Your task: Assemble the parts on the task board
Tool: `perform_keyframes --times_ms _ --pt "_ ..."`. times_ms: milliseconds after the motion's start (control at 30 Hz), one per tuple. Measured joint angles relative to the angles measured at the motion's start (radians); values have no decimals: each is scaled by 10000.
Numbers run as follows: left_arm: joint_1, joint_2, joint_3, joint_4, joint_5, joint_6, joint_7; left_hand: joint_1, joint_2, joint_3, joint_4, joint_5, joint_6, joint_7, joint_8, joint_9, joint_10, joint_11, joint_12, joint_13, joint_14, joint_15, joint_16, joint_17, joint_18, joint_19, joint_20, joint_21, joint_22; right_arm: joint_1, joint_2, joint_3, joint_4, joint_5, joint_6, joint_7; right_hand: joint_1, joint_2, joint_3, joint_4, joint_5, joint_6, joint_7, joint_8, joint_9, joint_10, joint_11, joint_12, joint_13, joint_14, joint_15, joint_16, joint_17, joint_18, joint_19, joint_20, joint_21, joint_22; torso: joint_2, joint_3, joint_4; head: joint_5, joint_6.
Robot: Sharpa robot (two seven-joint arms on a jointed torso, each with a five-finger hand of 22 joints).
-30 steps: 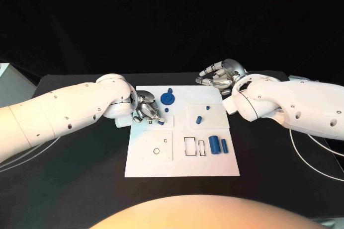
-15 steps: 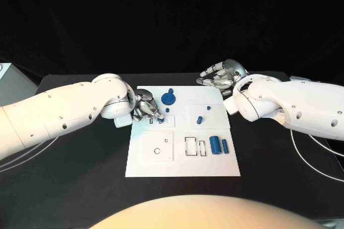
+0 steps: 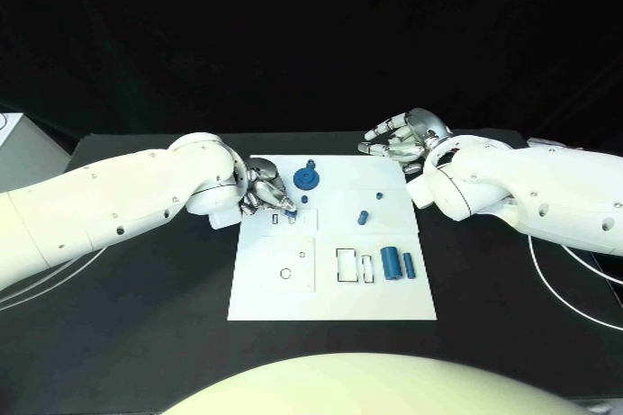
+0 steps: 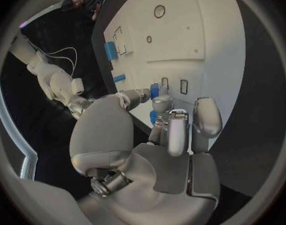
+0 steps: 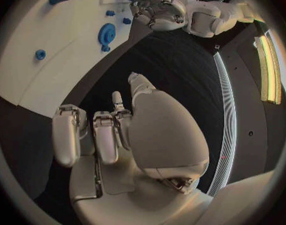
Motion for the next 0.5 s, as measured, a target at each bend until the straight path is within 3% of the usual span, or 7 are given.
perform_keyframes --times_ms 400,467,500 --pt "-1 196 -70 -118 -671 25 -48 -42 -42 1 -1 233 67 3 -1 10 75 -6 77 68 -20 -20 0 0 0 -1 -5 38 62 -4 2 0 -5 -2 24 -8 0 0 0 0 0 0 0 0 0 0 0 0 -1 0 0 0 0 -1 0 0 0 -1 12 -9 -5 50 0" --pt "-1 210 -74 -124 -749 37 -57 -149 -71 1 -1 295 68 2 -13 1472 87 -19 78 68 -36 -35 0 0 0 32 -39 38 83 -4 0 0 -5 -3 26 -9 0 0 0 0 0 0 0 0 0 0 0 0 -1 0 0 0 0 0 0 0 0 -1 12 -9 -7 51 0" --pt "-1 215 -75 -126 -781 43 -61 -160 -82 -7 -8 357 69 1 -14 1472 87 -19 78 68 -36 -35 0 0 0 32 -39 54 100 -4 -1 0 -5 -3 28 -9 0 0 0 0 0 0 0 0 0 0 0 0 -1 0 0 0 0 0 0 0 0 -2 12 -9 -8 51 0"
